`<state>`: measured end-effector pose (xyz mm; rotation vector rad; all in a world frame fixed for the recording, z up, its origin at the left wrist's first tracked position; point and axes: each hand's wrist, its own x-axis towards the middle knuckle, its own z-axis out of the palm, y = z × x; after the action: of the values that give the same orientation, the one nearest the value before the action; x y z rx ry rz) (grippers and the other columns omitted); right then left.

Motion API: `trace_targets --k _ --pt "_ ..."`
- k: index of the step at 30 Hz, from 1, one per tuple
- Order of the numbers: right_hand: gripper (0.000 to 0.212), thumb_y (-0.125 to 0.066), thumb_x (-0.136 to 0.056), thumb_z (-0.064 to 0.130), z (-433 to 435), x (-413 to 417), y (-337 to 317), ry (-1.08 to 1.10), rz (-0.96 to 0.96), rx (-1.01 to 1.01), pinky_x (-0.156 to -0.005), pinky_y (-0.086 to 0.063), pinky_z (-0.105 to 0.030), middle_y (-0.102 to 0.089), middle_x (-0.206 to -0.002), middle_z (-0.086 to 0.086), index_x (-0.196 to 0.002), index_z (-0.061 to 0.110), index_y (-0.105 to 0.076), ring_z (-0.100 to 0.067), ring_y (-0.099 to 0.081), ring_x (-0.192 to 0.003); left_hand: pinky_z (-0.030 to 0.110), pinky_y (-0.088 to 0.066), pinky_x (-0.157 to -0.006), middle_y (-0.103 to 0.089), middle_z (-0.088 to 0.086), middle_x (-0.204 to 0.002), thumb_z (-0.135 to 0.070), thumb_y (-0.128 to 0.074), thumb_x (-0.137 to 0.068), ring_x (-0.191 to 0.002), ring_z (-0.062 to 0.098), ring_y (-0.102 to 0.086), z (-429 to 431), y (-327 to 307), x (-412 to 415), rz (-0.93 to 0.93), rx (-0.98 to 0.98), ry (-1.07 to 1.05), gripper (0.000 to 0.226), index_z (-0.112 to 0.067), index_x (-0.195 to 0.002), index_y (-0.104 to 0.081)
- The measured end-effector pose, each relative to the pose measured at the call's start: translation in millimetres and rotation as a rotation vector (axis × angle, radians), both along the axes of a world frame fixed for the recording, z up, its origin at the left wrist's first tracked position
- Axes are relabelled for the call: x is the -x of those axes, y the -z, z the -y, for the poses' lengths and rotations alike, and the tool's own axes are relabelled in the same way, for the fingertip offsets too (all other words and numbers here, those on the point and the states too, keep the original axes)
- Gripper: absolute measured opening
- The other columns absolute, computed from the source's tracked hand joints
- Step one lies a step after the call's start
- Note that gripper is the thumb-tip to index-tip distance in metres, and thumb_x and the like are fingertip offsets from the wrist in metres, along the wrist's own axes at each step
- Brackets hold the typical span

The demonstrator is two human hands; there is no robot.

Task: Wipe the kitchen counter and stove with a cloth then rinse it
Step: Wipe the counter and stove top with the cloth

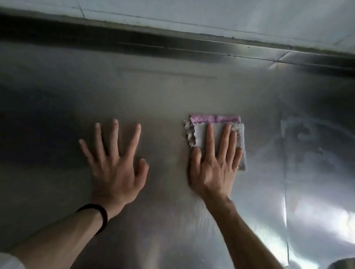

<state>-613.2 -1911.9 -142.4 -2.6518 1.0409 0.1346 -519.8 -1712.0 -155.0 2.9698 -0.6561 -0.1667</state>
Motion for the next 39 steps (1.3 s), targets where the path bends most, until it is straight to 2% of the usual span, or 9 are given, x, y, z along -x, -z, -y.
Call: trace_targets --k 6,11,14,17,21,24,29,33,39 --pt "0.069 -0.018 -0.103 0.058 112 -128 8 -0.210 0.020 -0.004 -0.129 0.004 -0.056 0.004 -0.175 -0.011 -0.166 0.034 -0.006 -0.031 0.004 -0.161 0.078 -0.005 -0.120 -0.019 0.019 -0.172 -0.050 -0.046 -0.089 -0.159 0.050 -0.006 -2 -2 0 -0.006 -0.041 0.004 0.081 -0.035 -0.166 -0.024" --pt "0.065 -0.022 -0.105 0.055 120 -142 10 -0.219 0.066 0.007 -0.129 0.001 -0.057 0.001 -0.175 -0.010 -0.166 0.035 -0.012 -0.030 0.002 -0.162 0.077 -0.005 -0.121 -0.017 0.017 -0.173 -0.054 -0.047 -0.086 -0.159 0.049 -0.006 -1 -5 1 -0.025 -0.063 -0.001 0.085 -0.036 -0.166 -0.024" --pt "0.062 -0.023 -0.108 0.054 102 -97 3 -0.272 0.044 0.022 -0.129 -0.002 -0.056 0.000 -0.175 -0.009 -0.166 0.036 -0.010 -0.029 0.002 -0.162 0.078 -0.007 -0.120 -0.015 0.017 -0.173 -0.054 -0.049 -0.084 -0.159 0.049 -0.006 1 -7 -1 -0.039 -0.078 -0.003 0.088 -0.036 -0.166 -0.023" --pt "0.062 -0.033 -0.109 0.051 55 3 -4 -0.305 0.001 0.048 -0.128 -0.008 -0.057 -0.003 -0.175 -0.009 -0.166 0.036 -0.015 -0.030 -0.001 -0.162 0.079 -0.007 -0.120 -0.017 0.016 -0.172 -0.052 -0.044 -0.085 -0.159 0.048 -0.007 2 -8 0 -0.047 -0.030 -0.019 0.084 -0.035 -0.165 -0.026" --pt "0.059 -0.038 -0.103 0.052 -9 155 -12 -0.253 -0.127 0.022 -0.120 -0.028 -0.061 -0.021 -0.171 -0.015 -0.157 0.028 -0.045 -0.036 -0.023 -0.157 0.077 -0.004 -0.121 -0.017 0.014 -0.172 -0.052 -0.048 -0.083 -0.159 0.047 -0.006 1 -6 0 -0.040 0.003 -0.035 0.086 -0.038 -0.165 -0.025" --pt "0.058 -0.050 -0.091 0.048 -25 177 -14 -0.224 -0.219 0.031 -0.111 -0.036 -0.061 -0.035 -0.161 -0.021 -0.141 0.023 -0.064 -0.039 -0.039 -0.146 0.077 -0.005 -0.121 -0.018 0.015 -0.172 -0.052 -0.051 -0.081 -0.159 0.048 -0.008 1 -5 0 -0.020 -0.016 -0.032 0.089 -0.038 -0.165 -0.024" --pt "0.062 -0.036 -0.103 0.051 37 91 -10 -0.362 -0.084 0.000 -0.121 -0.020 -0.063 -0.020 -0.170 -0.020 -0.161 0.031 -0.035 -0.042 -0.021 -0.156 0.077 -0.004 -0.121 -0.016 0.015 -0.172 -0.051 -0.048 -0.083 -0.159 0.048 -0.007 -1 -2 0 -0.011 -0.033 -0.028 0.087 -0.038 -0.165 -0.023" --pt "0.064 -0.022 -0.105 0.056 117 -37 -3 -0.287 -0.011 -0.006 -0.128 -0.001 -0.059 -0.003 -0.175 -0.011 -0.166 0.038 -0.013 -0.034 -0.001 -0.161 0.076 -0.004 -0.122 -0.015 0.015 -0.172 -0.053 -0.053 -0.080 -0.159 0.047 -0.006 -1 -3 -1 -0.021 -0.046 -0.026 0.092 -0.039 -0.165 -0.023" --pt "0.064 -0.023 -0.104 0.054 178 -123 4 -0.217 0.003 -0.028 -0.127 0.003 -0.060 0.002 -0.176 -0.007 -0.165 0.041 -0.010 -0.031 0.005 -0.161 0.075 -0.006 -0.122 -0.017 0.014 -0.172 -0.051 -0.052 -0.080 -0.158 0.048 -0.011 -1 -5 0 -0.013 -0.029 -0.022 0.089 -0.038 -0.165 -0.026"
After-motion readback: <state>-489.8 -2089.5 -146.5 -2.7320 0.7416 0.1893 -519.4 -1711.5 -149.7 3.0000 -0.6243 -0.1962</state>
